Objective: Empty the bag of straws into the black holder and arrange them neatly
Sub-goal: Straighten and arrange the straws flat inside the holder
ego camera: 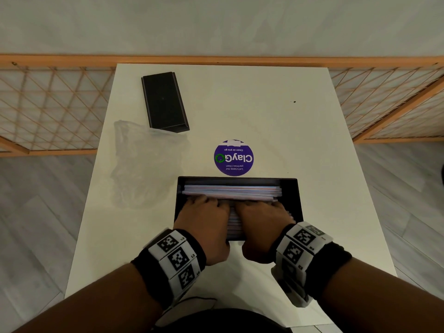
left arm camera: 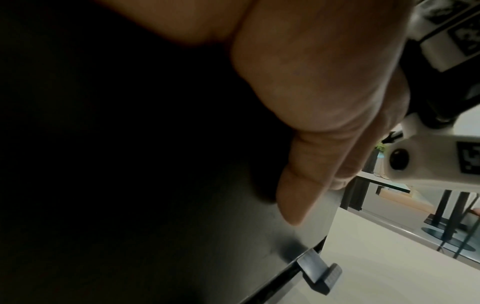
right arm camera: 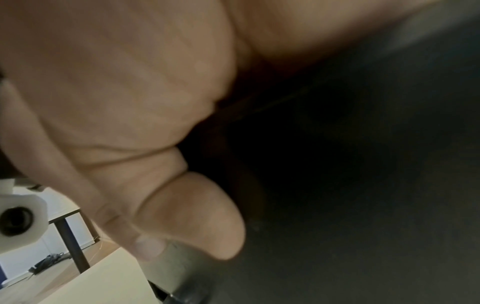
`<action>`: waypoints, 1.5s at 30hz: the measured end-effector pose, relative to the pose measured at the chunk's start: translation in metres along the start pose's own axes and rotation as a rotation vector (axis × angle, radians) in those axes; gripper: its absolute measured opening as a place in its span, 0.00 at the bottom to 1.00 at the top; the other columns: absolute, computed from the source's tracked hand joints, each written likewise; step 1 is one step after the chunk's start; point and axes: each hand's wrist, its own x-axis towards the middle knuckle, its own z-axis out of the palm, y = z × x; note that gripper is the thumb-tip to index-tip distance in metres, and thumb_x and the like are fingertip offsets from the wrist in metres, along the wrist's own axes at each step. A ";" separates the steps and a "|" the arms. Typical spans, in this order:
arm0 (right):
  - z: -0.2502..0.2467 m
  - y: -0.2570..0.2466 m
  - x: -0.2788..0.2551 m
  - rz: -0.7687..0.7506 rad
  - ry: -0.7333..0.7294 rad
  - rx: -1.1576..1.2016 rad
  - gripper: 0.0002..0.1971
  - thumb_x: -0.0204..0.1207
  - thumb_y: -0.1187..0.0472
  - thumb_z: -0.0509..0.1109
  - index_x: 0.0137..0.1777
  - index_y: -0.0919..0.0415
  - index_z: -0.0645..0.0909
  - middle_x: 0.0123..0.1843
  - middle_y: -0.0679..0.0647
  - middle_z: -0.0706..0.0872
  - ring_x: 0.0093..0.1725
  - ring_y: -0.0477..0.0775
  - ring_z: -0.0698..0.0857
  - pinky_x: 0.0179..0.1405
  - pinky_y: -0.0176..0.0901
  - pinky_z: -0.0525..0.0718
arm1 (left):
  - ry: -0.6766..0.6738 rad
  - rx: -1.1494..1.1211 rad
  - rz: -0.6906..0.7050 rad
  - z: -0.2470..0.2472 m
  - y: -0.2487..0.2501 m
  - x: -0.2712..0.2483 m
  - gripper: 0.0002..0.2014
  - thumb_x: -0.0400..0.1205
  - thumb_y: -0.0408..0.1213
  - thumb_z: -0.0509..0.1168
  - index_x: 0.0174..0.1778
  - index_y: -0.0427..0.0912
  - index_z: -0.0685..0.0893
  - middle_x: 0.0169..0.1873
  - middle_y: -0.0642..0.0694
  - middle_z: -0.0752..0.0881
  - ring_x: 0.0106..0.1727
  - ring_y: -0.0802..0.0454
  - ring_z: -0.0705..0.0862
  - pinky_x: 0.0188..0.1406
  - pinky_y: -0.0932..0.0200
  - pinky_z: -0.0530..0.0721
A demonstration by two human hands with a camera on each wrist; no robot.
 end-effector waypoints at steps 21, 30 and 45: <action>-0.010 0.001 0.000 0.022 -0.072 0.027 0.25 0.61 0.53 0.72 0.62 0.49 0.79 0.60 0.49 0.81 0.59 0.58 0.84 0.62 0.53 0.83 | -0.052 0.025 -0.030 -0.007 0.002 -0.003 0.28 0.75 0.52 0.68 0.70 0.49 0.75 0.67 0.48 0.76 0.67 0.45 0.79 0.68 0.49 0.76; -0.007 -0.002 0.001 0.012 -0.051 -0.050 0.28 0.61 0.50 0.74 0.65 0.46 0.79 0.65 0.50 0.78 0.66 0.59 0.77 0.70 0.59 0.74 | 0.003 -0.013 0.032 -0.003 0.004 -0.004 0.29 0.75 0.51 0.68 0.73 0.53 0.73 0.67 0.52 0.78 0.70 0.47 0.77 0.73 0.45 0.74; -0.005 0.002 -0.002 0.036 -0.048 -0.050 0.23 0.61 0.50 0.71 0.59 0.47 0.79 0.59 0.48 0.82 0.62 0.57 0.82 0.70 0.57 0.75 | -0.077 -0.024 -0.066 -0.006 0.004 -0.003 0.26 0.73 0.53 0.69 0.67 0.51 0.78 0.66 0.49 0.78 0.68 0.46 0.79 0.69 0.48 0.79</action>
